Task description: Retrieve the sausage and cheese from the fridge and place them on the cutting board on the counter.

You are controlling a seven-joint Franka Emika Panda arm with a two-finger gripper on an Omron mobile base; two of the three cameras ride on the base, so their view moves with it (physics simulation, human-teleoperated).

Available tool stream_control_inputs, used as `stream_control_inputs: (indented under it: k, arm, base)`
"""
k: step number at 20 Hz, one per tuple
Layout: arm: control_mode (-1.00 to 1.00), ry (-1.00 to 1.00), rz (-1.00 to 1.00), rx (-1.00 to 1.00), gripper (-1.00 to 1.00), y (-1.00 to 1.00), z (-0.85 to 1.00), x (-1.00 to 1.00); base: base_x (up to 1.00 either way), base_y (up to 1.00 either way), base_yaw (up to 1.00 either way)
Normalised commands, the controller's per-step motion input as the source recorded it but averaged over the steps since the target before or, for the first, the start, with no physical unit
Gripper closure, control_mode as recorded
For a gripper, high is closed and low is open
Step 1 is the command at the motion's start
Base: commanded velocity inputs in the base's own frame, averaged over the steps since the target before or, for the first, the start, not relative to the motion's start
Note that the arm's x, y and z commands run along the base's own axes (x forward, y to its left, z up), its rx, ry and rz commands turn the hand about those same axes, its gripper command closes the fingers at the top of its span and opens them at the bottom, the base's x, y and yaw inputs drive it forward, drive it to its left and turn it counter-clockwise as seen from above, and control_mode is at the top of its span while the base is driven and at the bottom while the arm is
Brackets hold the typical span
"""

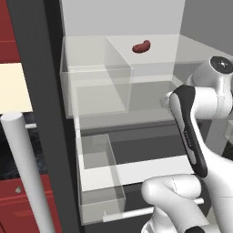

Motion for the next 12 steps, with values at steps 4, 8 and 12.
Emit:
stream_control_inputs:
  k: [4, 8, 12]
  arm:
    - [-1.0, 0.0, 0.0, 0.0, 1.0, 0.0, 0.17, -0.51]
    - [-1.0, 0.0, 0.0, 0.0, 1.0, 0.0, 0.17, -0.38]
    - [-1.0, 0.02, 0.0, 0.0, 1.0, 0.0, 0.04, -0.17]
  base:
    - [0.0, 0.0, 0.0]
    - [0.0, 0.0, 0.0]
    - [0.0, 0.0, 0.0]
